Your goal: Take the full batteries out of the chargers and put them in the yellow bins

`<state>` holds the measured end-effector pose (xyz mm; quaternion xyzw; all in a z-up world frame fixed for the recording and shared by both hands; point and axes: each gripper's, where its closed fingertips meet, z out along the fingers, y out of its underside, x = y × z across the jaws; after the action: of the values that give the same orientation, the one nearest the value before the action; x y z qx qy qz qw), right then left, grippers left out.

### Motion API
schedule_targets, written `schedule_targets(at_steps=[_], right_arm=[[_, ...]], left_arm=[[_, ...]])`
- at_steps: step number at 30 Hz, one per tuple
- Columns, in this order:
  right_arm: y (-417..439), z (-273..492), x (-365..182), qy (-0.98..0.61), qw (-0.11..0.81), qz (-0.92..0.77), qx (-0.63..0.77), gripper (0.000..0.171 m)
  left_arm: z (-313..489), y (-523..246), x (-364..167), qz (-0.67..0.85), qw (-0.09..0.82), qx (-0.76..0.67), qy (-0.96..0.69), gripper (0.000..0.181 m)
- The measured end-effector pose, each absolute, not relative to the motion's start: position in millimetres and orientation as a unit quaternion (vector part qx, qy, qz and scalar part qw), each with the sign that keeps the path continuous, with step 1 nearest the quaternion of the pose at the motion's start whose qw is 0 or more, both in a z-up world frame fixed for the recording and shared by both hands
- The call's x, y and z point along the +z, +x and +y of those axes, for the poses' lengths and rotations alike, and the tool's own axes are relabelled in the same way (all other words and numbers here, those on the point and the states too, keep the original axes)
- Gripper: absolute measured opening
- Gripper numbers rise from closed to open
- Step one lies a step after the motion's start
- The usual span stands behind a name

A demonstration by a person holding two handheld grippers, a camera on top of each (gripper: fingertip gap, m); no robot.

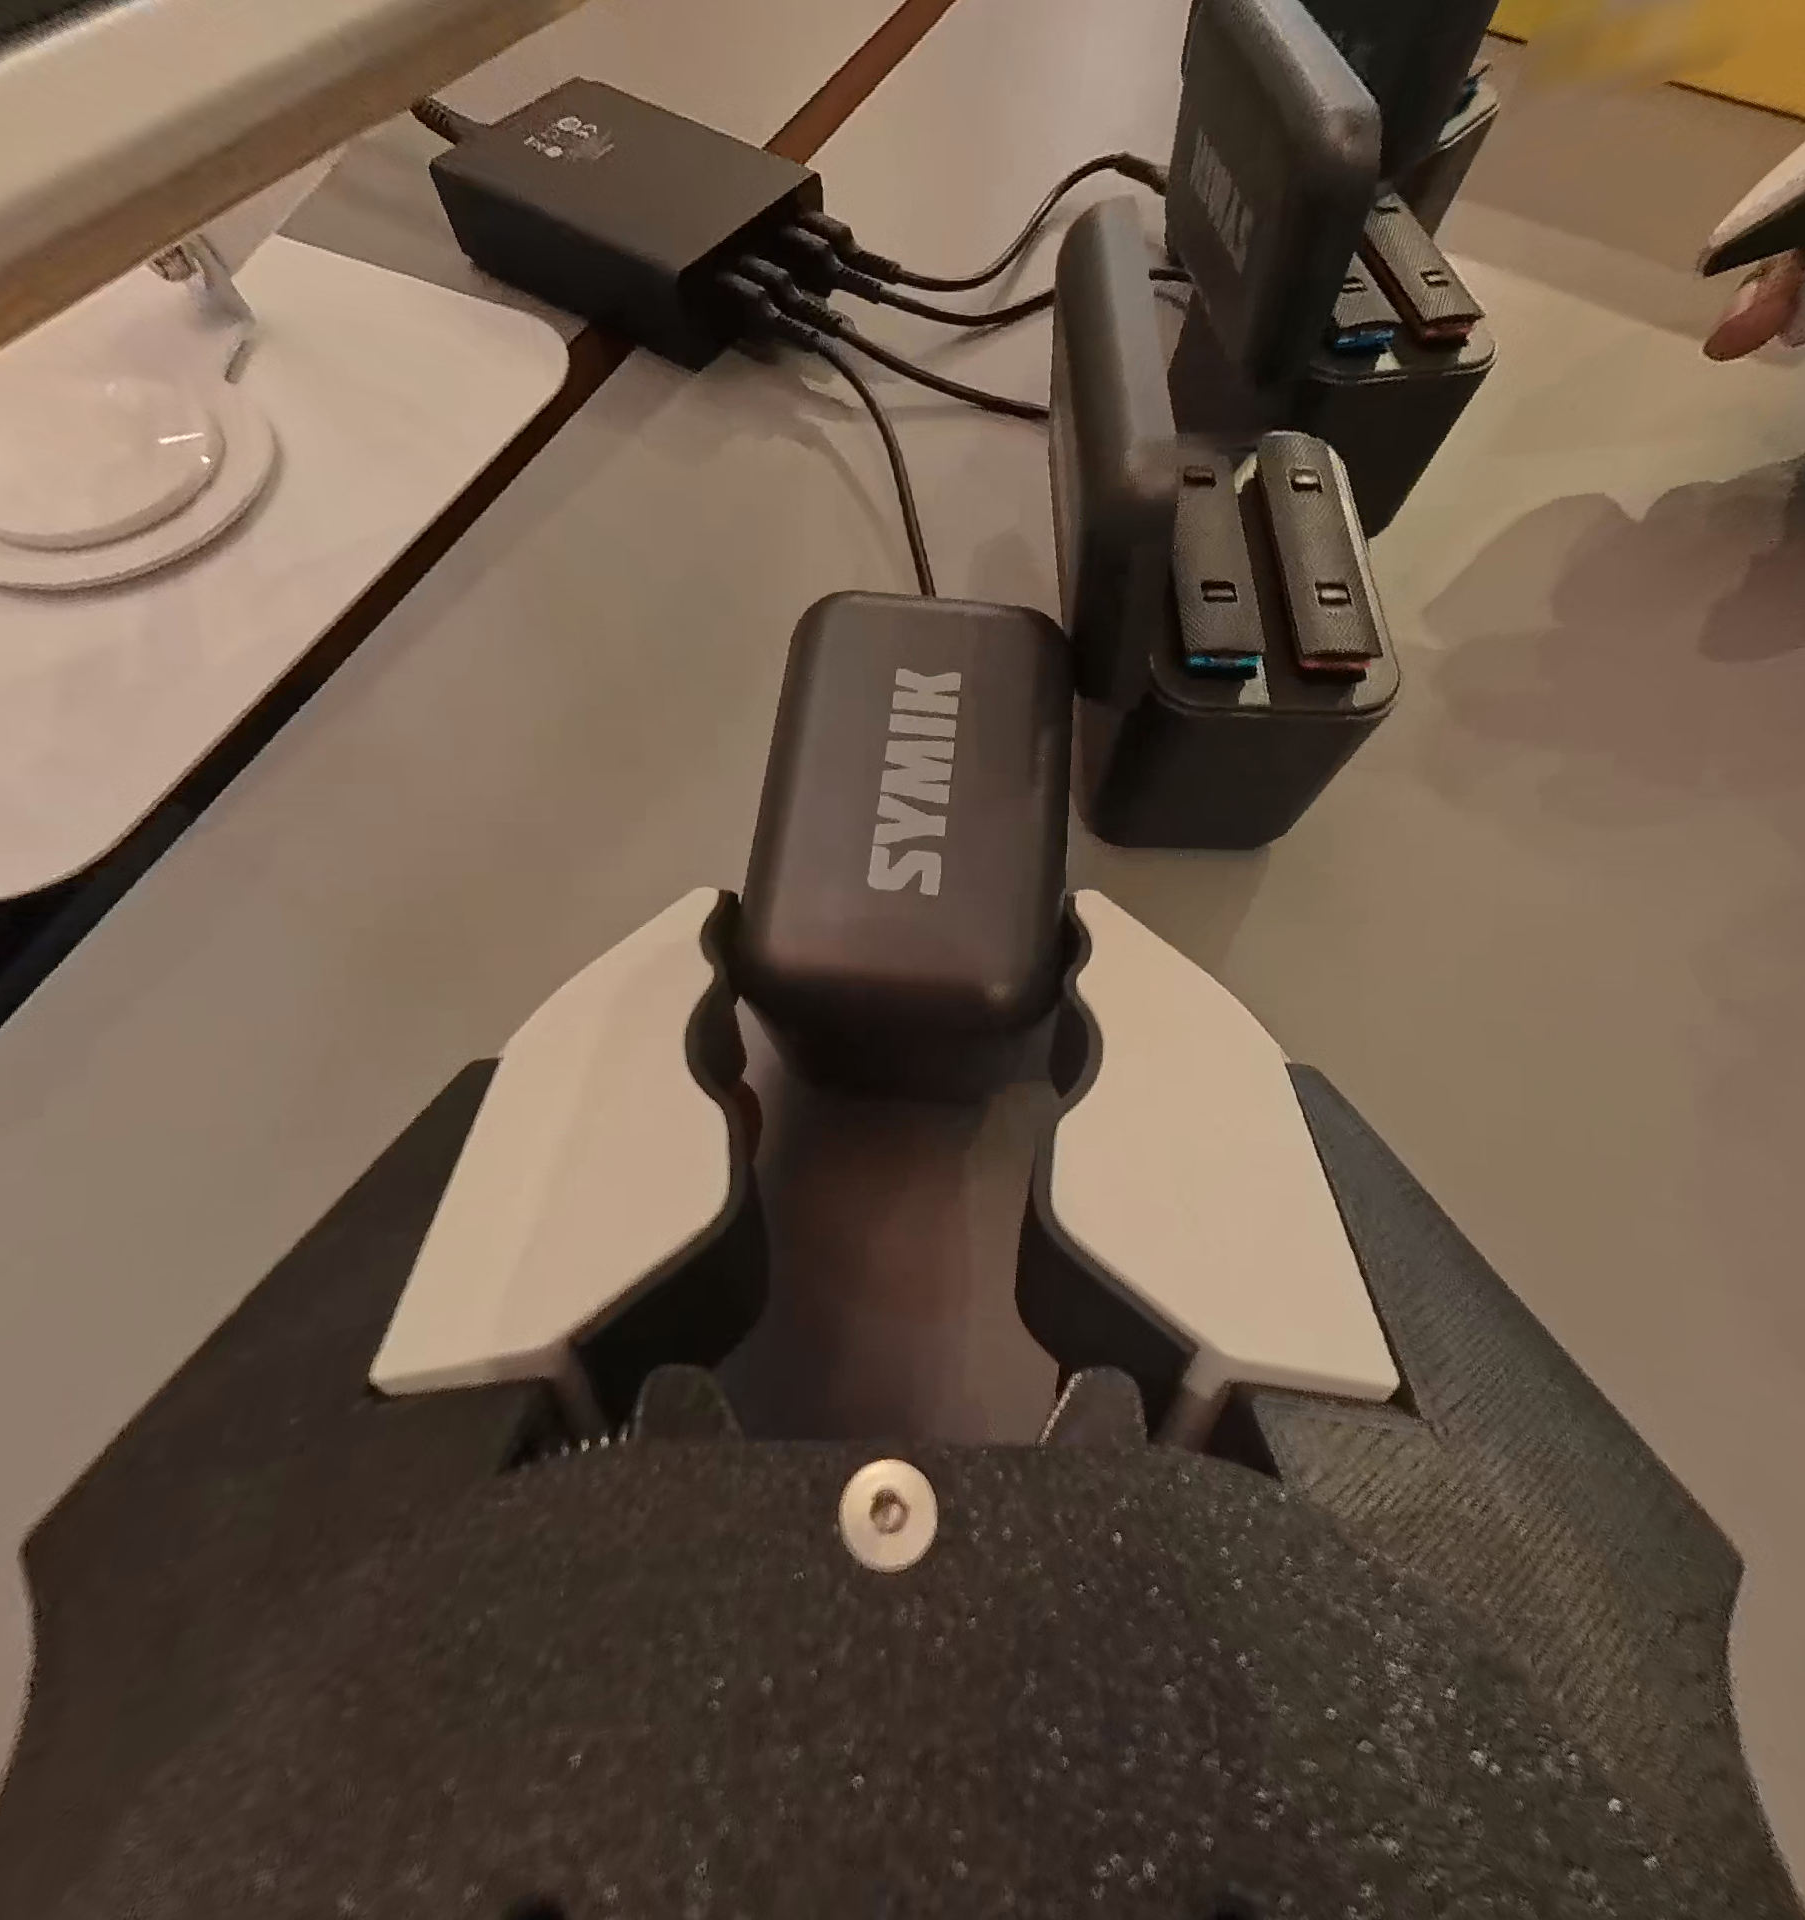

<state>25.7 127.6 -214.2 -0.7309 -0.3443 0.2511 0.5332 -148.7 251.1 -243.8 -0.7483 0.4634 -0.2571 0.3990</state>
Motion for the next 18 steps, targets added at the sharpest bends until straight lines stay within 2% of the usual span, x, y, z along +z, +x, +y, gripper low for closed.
schedule_targets(at_steps=[7, 13, 16, 17, 18], right_arm=[[25.0, 127.3, -215.7, -0.734, 0.528, -0.345, 0.253, 0.078], [25.6, 128.3, -215.9, -0.736, 0.526, -0.341, 0.256, 0.077], [25.2, 128.3, -216.9, -0.737, 0.523, -0.342, 0.255, 0.077], [24.9, 128.2, -217.1, -0.737, 0.523, -0.343, 0.255, 0.077], [24.8, 128.1, -217.1, -0.737, 0.523, -0.344, 0.254, 0.077]], left_arm=[[251.2, -160.8, -243.8, 0.45, 0.405, -0.243, -0.758, 0.057], [257.1, -160.9, -225.5, 0.454, 0.438, -0.213, -0.746, 0.067], [258.4, -159.0, -225.1, 0.47, 0.425, -0.2, -0.748, 0.063], [256.1, -157.6, -225.6, 0.479, 0.415, -0.202, -0.747, 0.053], [256.4, -157.5, -225.8, 0.484, 0.411, -0.196, -0.747, 0.05]])
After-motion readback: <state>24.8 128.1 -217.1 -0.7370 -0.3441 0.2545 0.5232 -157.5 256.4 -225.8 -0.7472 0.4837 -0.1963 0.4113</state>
